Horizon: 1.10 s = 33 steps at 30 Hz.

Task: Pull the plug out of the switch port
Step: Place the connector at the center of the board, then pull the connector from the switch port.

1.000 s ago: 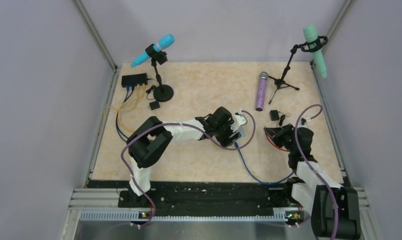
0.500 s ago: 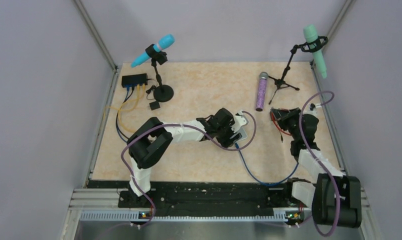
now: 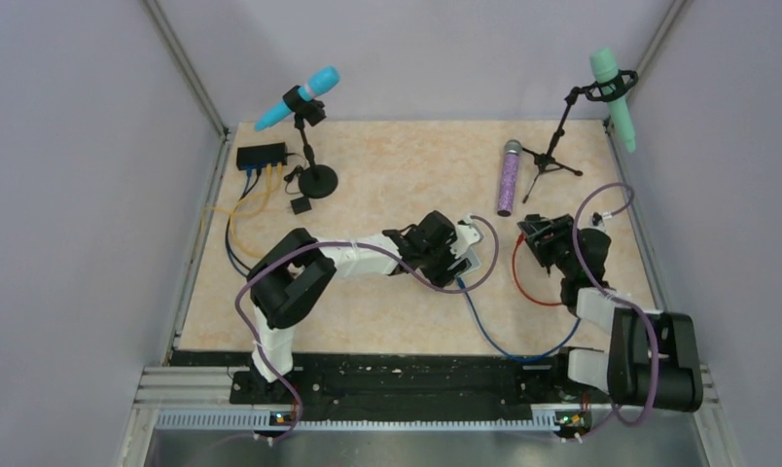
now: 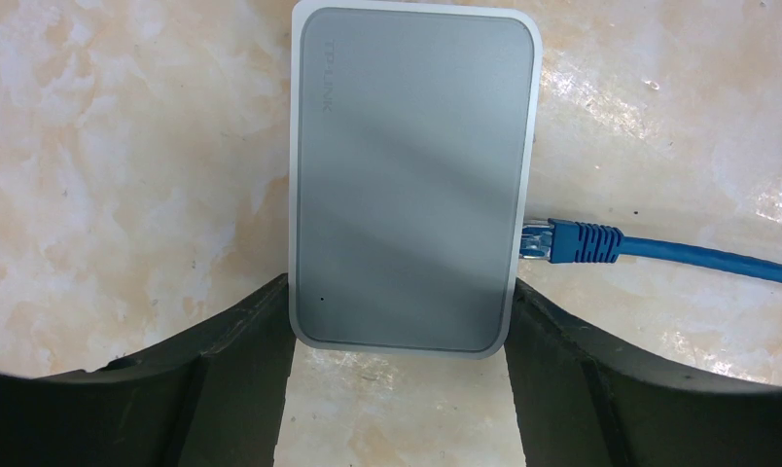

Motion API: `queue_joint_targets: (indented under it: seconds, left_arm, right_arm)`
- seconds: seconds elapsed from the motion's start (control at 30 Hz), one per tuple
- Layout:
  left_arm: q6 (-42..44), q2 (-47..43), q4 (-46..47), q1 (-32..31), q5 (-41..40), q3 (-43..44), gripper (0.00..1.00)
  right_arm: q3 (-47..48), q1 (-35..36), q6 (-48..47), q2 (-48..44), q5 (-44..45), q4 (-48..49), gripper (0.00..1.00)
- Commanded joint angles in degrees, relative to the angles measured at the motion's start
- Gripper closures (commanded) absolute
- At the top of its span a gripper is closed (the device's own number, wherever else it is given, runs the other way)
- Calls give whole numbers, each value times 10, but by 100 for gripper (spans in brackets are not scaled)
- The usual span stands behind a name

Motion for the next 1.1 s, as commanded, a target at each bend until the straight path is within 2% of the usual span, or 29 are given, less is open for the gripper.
queue_joint_targets:
  seconds: [0.0, 0.1, 0.17, 0.3, 0.4, 0.57, 0.7, 0.77, 0.9, 1.07]
  left_arm:
    - [4, 24, -105, -12, -13, -47, 36]
    - [4, 24, -99, -11, -9, -51, 35]
    - [3, 25, -99, -12, -4, -51, 29]
    - [8, 22, -95, -11, 7, -56, 30]
    - [10, 25, -101, -12, 12, -52, 35]
    - [5, 16, -80, -12, 15, -69, 38]
    - [-2, 9, -63, -12, 21, -72, 35]
    - [-6, 9, -55, -12, 24, -69, 33]
    - [-11, 12, -49, -12, 30, -66, 32]
    - [-9, 14, -46, -12, 37, -65, 40]
  right_arm:
    - [37, -6, -74, -94, -24, -78, 43]
    - [42, -6, -132, -159, -35, -177, 39]
    - [48, -6, -162, -192, -43, -239, 36]
    - [28, -5, -179, -234, -133, -290, 35]
    - [-25, -1, -141, -259, -196, -272, 35]
    - [-87, 32, -135, -281, -182, -261, 35]
    - [-110, 94, -114, -227, -177, -192, 35]
    - [-129, 108, -93, -192, -183, -128, 35]
    - [-123, 123, -82, -131, -181, -79, 35]
    - [-103, 139, -77, -61, -178, -29, 37]
